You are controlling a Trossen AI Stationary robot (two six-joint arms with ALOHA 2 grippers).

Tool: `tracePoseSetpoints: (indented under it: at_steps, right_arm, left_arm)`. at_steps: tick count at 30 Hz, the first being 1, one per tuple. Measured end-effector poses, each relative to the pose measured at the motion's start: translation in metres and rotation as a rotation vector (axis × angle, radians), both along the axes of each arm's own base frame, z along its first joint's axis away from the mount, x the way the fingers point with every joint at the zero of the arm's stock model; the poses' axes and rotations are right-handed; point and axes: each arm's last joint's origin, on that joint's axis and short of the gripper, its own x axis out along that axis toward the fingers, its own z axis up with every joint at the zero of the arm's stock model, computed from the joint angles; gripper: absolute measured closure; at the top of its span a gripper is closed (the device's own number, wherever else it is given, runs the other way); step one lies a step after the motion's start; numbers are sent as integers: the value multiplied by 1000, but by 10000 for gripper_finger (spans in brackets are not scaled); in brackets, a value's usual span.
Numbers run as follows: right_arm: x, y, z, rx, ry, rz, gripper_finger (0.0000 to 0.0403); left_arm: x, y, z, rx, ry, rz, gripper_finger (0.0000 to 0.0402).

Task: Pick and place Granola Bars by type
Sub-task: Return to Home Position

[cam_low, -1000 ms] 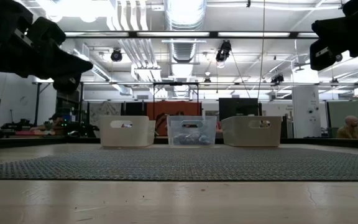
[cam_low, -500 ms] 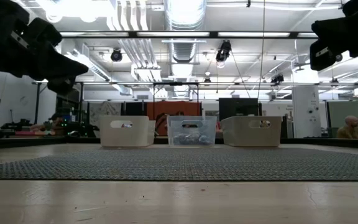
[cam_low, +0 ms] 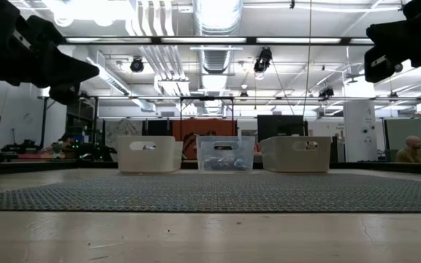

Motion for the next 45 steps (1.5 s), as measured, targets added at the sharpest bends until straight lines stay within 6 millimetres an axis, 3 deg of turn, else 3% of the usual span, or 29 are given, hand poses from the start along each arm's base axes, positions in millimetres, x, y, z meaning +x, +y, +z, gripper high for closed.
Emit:
tracePoseSetpoints:
  at_steps: [26,45]
  right_arm:
    - [1,0,-8,-83,70,-14,394]
    - [1,0,-9,-33,93,-7,394]
  left_arm:
    - [-4,0,-3,15,14,19,401]
    - [-4,0,-6,16,21,15,401]
